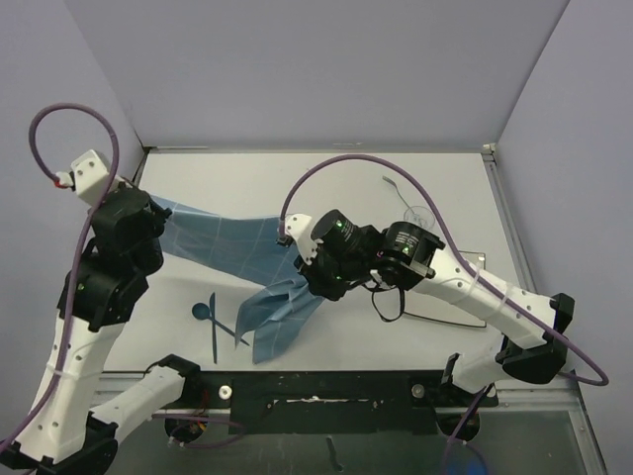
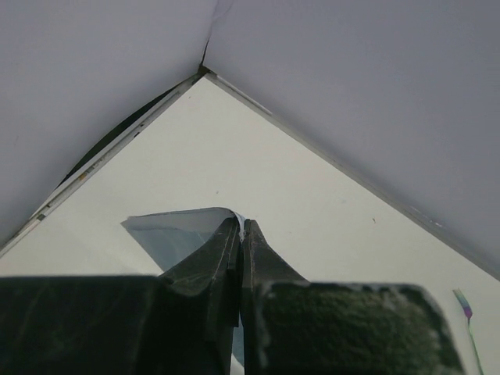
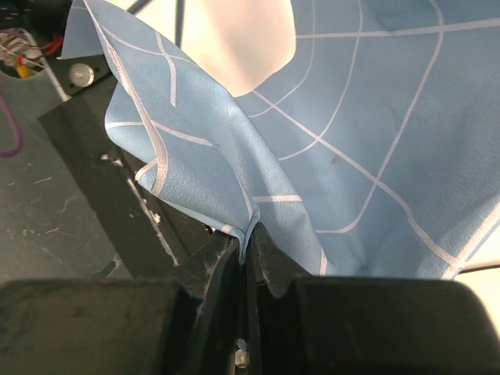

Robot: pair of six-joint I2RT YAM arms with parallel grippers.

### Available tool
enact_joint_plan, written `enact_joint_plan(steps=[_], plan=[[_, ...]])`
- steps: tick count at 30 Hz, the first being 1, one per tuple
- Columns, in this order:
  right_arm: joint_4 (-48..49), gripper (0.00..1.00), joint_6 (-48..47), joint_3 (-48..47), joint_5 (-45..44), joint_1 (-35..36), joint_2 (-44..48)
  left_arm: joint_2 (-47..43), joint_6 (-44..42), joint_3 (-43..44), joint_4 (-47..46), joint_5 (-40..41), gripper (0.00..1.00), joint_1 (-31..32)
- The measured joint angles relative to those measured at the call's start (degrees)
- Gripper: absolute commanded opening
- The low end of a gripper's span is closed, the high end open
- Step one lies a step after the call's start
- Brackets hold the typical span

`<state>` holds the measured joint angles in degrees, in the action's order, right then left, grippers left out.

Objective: Set the dinner table for one person
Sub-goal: Flatten out the napkin at the center of the board.

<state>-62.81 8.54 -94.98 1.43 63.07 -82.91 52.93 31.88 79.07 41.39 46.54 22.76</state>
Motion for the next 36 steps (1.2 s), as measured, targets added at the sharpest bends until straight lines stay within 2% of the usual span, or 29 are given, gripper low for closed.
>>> enact_joint_plan(steps=[4, 10, 16, 21, 25, 26, 28, 31, 34, 36], plan=[[-0.3, 0.0, 0.9, -2.1, -0.2, 2.8, 0.4, -3.4, 0.0, 1.6, 1.8, 0.4, 0.0, 0.0], [-0.2, 0.0, 1.1, -2.4, -0.3, 3.4, 1.0, -2.3, -0.1, 2.9, 1.8, -0.4, 0.0, 0.0], [2.5, 0.0, 1.0, -1.1, -0.7, 3.2, 1.0, 10.1, 1.4, 0.9, -3.4, -5.5, 0.0, 0.0], [5.4, 0.0, 1.1, 5.8, -1.0, 0.5, 1.0, 24.7, 3.9, -2.1, -8.6, -10.3, 0.0, 0.0], [5.9, 0.0, 1.6, 10.1, -0.9, -2.9, 0.9, 32.5, 5.1, -3.9, -10.8, -13.0, 0.01, 0.0], [5.9, 0.0, 1.7, 10.6, -0.8, -3.9, 0.9, 33.7, 5.2, -4.1, -11.3, -13.6, 0.11, 0.0], [6.0, 0.0, 1.9, 10.9, -0.6, -4.7, 0.7, 35.3, 5.1, -4.3, -12.3, -14.6, 0.41, 0.0], [6.5, 0.0, 1.8, 10.8, -0.2, -5.1, 0.1, 35.6, 4.3, -4.6, -13.7, -15.8, 0.69, 0.0], [6.4, 0.0, 1.7, 10.3, 0.2, -5.4, -1.4, 34.9, 2.8, -5.7, -16.0, -17.1, 0.83, 0.0], [6.6, 0.0, 1.5, 9.7, 0.5, -5.4, -2.9, 33.0, 1.6, -7.6, -16.5, -18.8, 0.85, 0.1]])
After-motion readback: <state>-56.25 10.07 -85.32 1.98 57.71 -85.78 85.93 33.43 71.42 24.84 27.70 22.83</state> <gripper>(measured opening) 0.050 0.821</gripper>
